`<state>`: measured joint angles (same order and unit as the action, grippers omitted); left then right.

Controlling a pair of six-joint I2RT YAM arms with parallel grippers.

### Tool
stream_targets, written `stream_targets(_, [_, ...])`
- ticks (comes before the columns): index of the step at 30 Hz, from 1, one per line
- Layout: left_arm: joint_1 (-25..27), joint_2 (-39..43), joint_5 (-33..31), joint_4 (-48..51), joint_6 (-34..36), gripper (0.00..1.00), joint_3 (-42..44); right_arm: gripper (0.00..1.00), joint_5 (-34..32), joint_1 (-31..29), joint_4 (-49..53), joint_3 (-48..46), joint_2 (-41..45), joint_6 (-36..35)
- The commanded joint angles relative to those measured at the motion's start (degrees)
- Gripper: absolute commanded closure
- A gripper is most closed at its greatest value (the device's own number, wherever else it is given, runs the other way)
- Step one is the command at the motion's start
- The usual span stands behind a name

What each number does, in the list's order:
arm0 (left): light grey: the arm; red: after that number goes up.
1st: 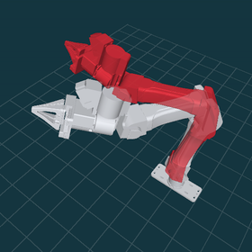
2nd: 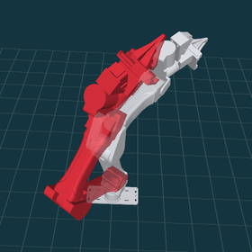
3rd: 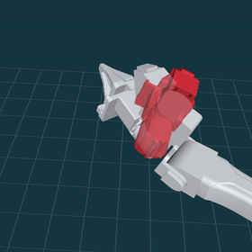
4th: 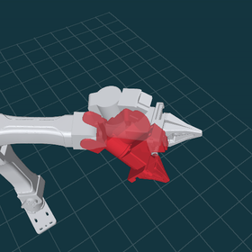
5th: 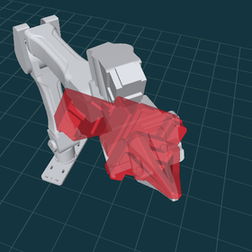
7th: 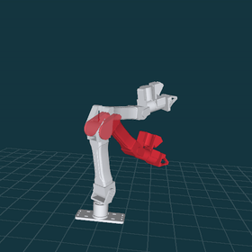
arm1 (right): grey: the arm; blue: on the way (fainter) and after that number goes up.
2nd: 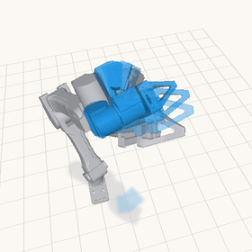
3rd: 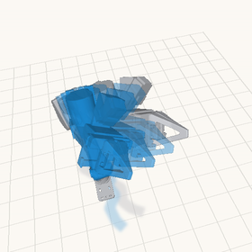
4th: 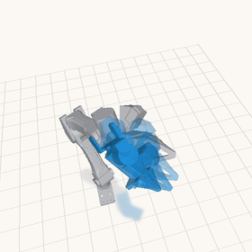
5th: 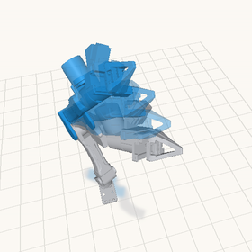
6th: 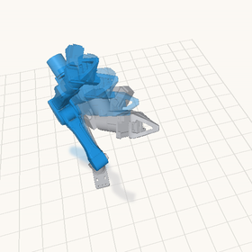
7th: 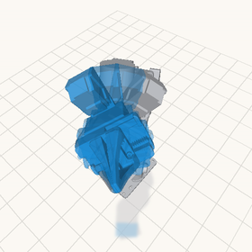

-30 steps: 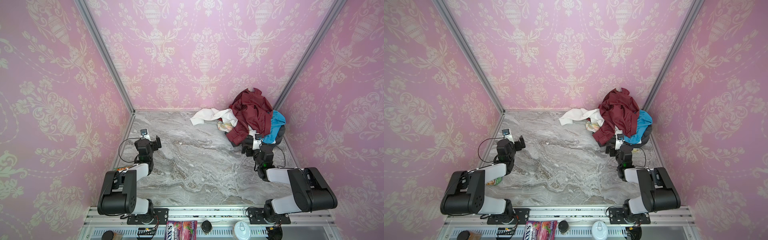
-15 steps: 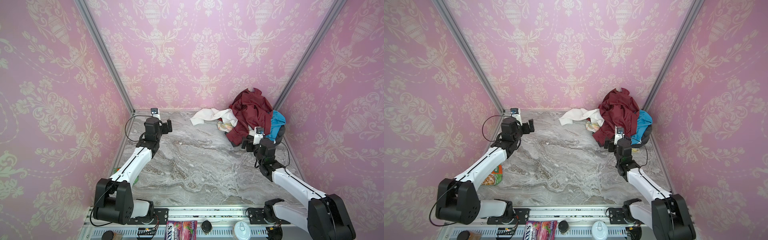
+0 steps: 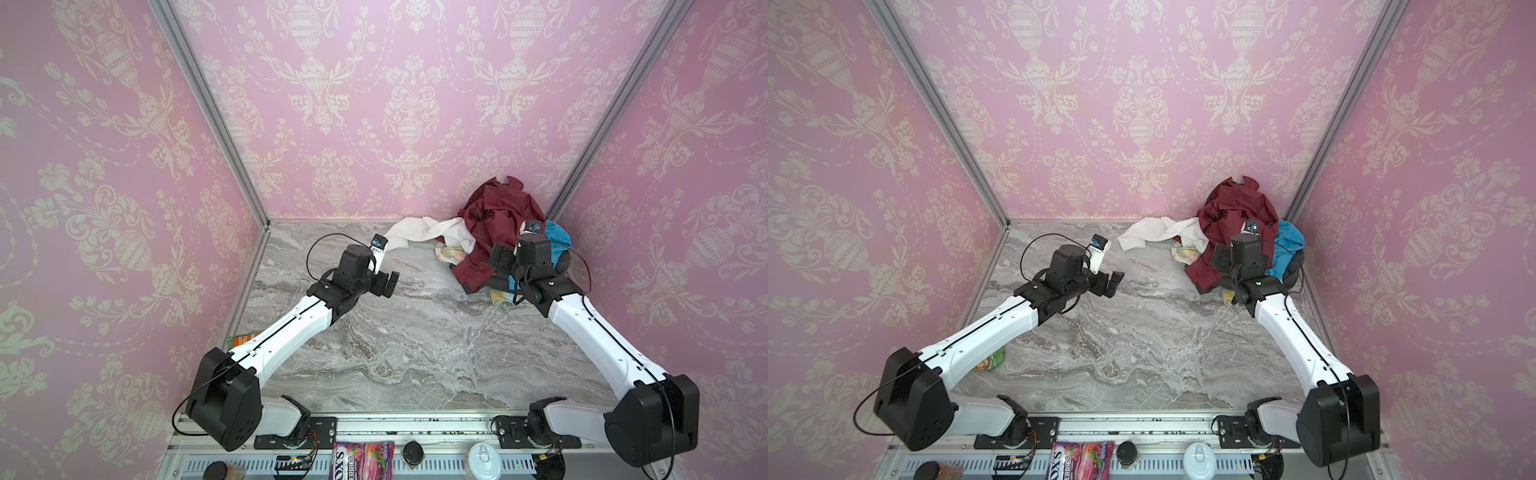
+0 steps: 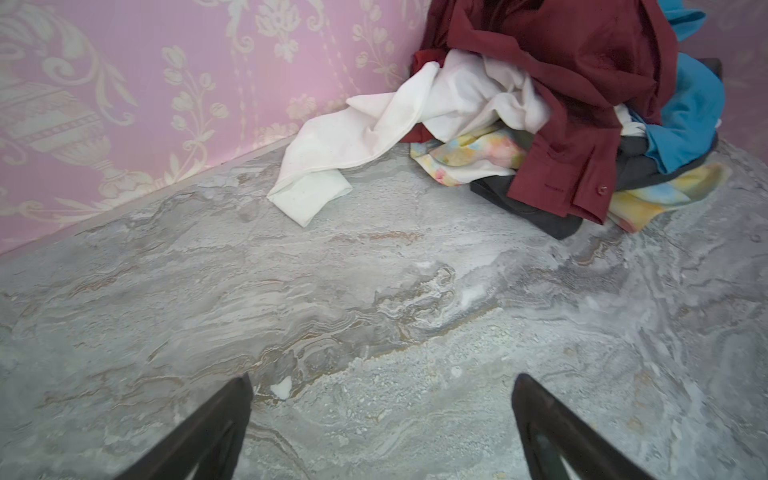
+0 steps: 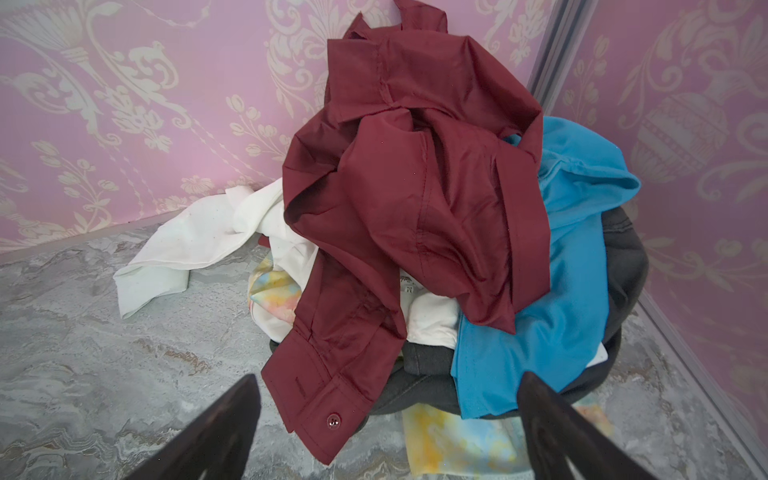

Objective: Pick out a specific cloth from the pile
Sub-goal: 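Reach the right gripper into the pile toward the turquoise shirt while the left advances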

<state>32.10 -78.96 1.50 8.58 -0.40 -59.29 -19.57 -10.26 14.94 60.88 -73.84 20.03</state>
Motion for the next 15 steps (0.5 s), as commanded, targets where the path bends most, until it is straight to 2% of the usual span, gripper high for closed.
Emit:
stream_targets(1, [3.3, -1.4, 2.5, 1.4, 0.6, 0.01, 0.0, 0.05, -0.3, 1.4, 8.5, 2.7, -1.3, 7.3])
stream_targets(5, [8.4, -3.1, 1.6, 2.8, 2.0, 0.01, -0.6, 0.10, 4.6, 5.8, 9.6, 0.1, 0.3, 12.3])
stream_targets(9, [11.6, -3.5, 2.5, 2.5, 1.4, 0.00, -0.4, 0.11, 9.1, 11.5, 11.1, -3.1, 1.9, 16.0])
stream_targets(15, [15.3, -4.2, 3.2, 1.7, 1.1, 0.01, 0.2, 0.12, 13.1, 18.0, 12.0, -4.6, 2.1, 17.3])
